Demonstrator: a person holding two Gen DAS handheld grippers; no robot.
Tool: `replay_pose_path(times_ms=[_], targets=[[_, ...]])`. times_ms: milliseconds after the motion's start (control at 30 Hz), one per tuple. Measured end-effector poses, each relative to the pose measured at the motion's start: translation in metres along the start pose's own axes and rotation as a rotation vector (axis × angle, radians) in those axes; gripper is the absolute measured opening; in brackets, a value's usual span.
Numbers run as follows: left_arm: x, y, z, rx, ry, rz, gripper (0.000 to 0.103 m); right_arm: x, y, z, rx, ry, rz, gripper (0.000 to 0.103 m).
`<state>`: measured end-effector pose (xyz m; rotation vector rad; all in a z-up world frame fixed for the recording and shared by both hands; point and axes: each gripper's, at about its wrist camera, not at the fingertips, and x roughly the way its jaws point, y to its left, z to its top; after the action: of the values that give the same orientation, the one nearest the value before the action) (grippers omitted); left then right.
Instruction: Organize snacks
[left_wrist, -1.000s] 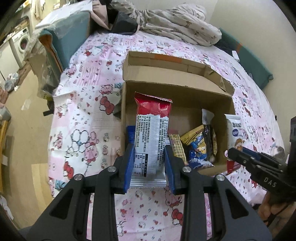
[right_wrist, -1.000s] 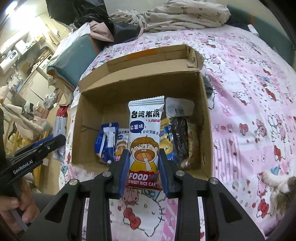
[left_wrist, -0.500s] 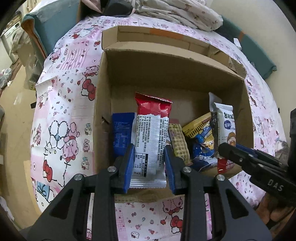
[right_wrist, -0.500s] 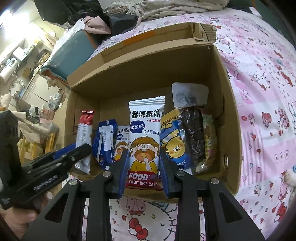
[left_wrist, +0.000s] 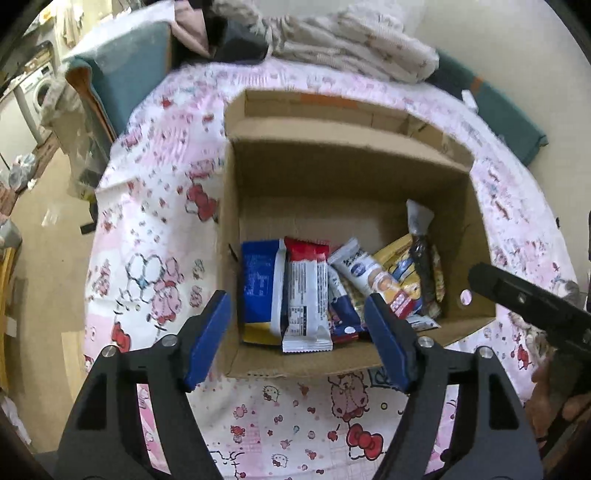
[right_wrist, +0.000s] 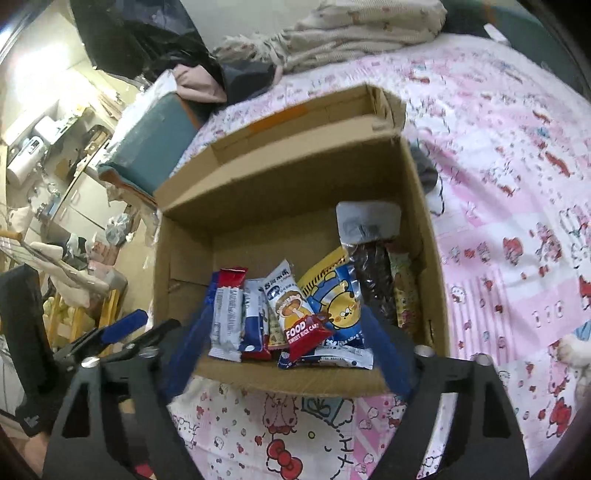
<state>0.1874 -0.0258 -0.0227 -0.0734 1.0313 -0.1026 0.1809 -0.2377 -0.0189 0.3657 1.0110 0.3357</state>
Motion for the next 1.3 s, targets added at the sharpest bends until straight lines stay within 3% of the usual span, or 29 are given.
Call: replay_pose_path(times_ms=[200,433,600,633,833,1000,1300], targets=[[-0.028,0.014,-0.007,-0.034,-0.048,0.013,0.072,-0.036,0.011,-0.015,-0.052,-0.081,-0.033,0.094],[-0.053,0.034,-0.035,-0.083,-0.065,0.071,0.072,-0.057,0.005,-0.044,0.012,-0.098,-0.020,0.096],[-0.068,0.033,-0.054,-0.041,-0.112,0.094,0.072,-0.065,0.014,-0.062,-0.018,-0.139,-0.081,0.101],[-0.069,0.033,-0.057,-0.037,-0.122,0.095,0.073,-0.064,0.016,-0.065,-0.024,-0.147,-0.086,0.101],[-0.069,0.031,-0.063,-0.064,-0.164,0.081,0.103,-0.056,0.028,-0.069,-0.108,-0.190,-0.166,0.101],[-0.070,0.032,-0.063,-0.051,-0.187,0.102,0.103,-0.053,0.030,-0.069,-0.119,-0.203,-0.187,0.103],[-0.067,0.032,-0.063,-0.057,-0.177,0.079,0.103,-0.050,0.033,-0.071,-0.143,-0.219,-0.216,0.103]])
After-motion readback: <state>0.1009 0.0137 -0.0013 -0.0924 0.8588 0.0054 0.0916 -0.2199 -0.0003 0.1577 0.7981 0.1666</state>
